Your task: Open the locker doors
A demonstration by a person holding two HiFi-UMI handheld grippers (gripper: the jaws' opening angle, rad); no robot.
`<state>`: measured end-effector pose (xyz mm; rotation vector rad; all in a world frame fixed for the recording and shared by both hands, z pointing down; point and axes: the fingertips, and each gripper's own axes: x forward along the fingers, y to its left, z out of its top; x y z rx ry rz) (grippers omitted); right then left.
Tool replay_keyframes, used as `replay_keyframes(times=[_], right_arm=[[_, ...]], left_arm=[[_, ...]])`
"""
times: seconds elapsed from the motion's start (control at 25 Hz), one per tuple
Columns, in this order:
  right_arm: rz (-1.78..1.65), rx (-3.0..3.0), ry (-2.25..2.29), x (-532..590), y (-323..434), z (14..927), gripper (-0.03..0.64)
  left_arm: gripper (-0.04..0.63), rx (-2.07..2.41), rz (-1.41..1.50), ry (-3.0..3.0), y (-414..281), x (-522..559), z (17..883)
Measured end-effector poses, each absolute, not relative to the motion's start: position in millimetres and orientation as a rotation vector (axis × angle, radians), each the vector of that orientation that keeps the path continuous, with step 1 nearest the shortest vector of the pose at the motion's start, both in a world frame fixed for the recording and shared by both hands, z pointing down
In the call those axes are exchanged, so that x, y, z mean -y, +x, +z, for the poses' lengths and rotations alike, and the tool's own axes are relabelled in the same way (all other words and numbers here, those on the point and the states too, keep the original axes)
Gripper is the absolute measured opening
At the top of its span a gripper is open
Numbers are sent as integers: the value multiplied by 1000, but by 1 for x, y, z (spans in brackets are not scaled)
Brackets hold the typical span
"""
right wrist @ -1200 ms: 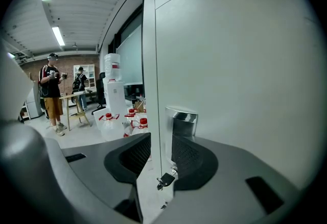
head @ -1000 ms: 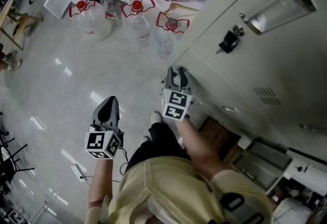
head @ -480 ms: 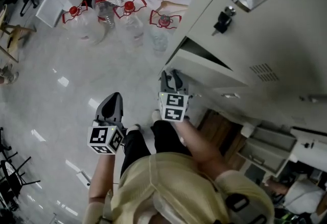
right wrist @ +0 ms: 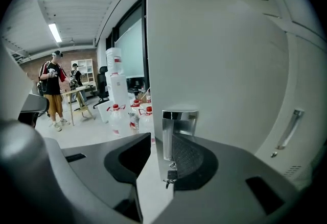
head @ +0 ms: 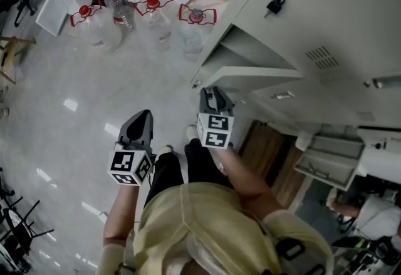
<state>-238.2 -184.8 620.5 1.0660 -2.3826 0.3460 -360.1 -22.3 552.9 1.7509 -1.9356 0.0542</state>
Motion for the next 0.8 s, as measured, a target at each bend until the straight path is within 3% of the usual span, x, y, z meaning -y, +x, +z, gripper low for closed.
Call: replay_keyframes(times=[0.8], right_arm=[[388, 2331, 1179, 126, -172, 622, 117]], left_arm=[[5, 1748, 152, 1989, -314, 6, 546]])
